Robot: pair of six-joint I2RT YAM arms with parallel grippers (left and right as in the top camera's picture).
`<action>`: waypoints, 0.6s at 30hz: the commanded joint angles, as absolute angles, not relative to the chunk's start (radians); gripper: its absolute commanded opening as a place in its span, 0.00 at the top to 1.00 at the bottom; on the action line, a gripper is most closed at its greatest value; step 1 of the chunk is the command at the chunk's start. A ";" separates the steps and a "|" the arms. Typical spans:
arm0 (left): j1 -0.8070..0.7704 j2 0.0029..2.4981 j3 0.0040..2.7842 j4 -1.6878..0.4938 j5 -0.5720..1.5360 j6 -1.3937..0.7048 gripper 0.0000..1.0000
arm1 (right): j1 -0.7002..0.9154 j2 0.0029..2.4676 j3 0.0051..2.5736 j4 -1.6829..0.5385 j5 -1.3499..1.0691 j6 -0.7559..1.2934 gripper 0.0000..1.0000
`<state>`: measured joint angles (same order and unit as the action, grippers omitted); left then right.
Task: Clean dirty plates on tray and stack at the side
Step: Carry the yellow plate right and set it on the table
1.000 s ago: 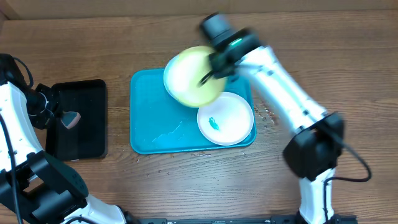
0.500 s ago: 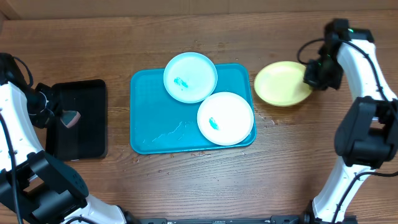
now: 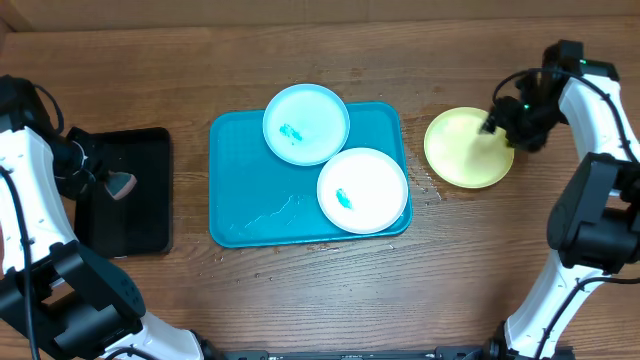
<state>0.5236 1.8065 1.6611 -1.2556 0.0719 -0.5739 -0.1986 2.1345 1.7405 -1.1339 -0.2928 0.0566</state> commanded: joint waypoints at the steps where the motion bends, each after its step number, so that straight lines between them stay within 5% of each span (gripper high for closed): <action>1: 0.503 1.799 1.657 -1.251 0.079 -0.549 0.96 | -0.115 2.119 1.773 -1.062 -0.482 0.014 0.33; 18: 0.415 1.799 1.657 -1.238 0.079 -0.497 0.96 | 0.413 2.254 1.772 -0.577 -0.023 0.109 0.24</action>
